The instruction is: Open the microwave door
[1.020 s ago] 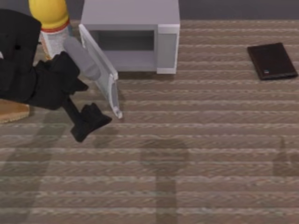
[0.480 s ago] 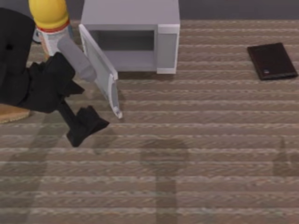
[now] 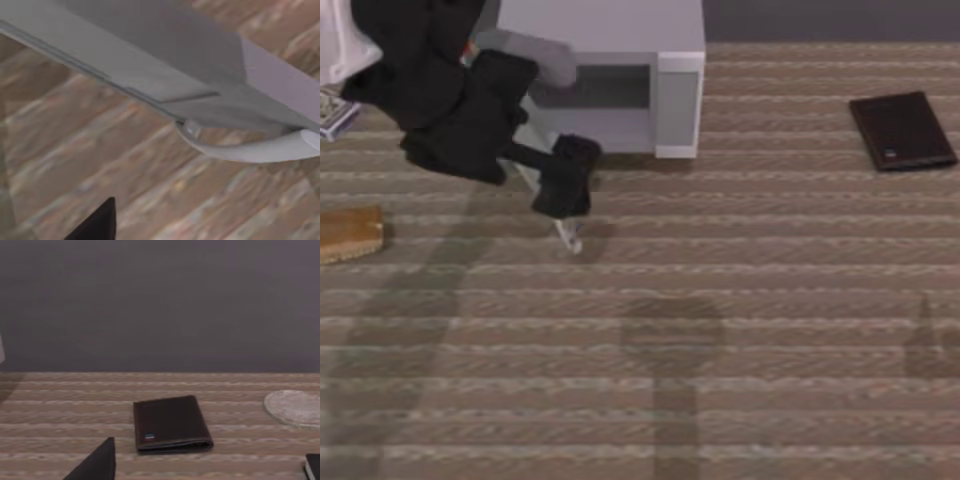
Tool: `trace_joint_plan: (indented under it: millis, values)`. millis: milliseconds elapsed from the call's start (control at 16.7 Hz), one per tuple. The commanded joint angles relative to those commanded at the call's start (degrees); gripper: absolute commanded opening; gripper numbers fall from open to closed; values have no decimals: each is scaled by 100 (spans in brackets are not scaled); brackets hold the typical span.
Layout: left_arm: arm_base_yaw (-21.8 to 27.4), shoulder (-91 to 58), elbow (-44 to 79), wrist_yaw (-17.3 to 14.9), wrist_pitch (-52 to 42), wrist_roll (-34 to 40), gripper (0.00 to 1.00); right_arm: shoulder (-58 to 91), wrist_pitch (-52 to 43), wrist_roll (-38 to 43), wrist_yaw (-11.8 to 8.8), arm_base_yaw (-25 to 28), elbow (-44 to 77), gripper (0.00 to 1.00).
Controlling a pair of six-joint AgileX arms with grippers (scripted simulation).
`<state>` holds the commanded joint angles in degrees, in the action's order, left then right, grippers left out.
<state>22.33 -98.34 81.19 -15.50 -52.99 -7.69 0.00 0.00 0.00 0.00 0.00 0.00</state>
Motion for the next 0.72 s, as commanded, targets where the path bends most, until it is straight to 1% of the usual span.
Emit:
trace_joint_plan:
  millis: [480, 600, 720]
  values:
    - [894, -1828, 4223, 1836, -2978, 4684, 100, 0, 0, 0, 0, 0, 0, 100]
    - [1076, -2178, 5005, 2268, -3627, 5676, 100, 0, 0, 0, 0, 0, 0, 100]
    - [1224, -2462, 5627, 2637, -4178, 6433, 100, 0, 0, 0, 0, 0, 0, 100]
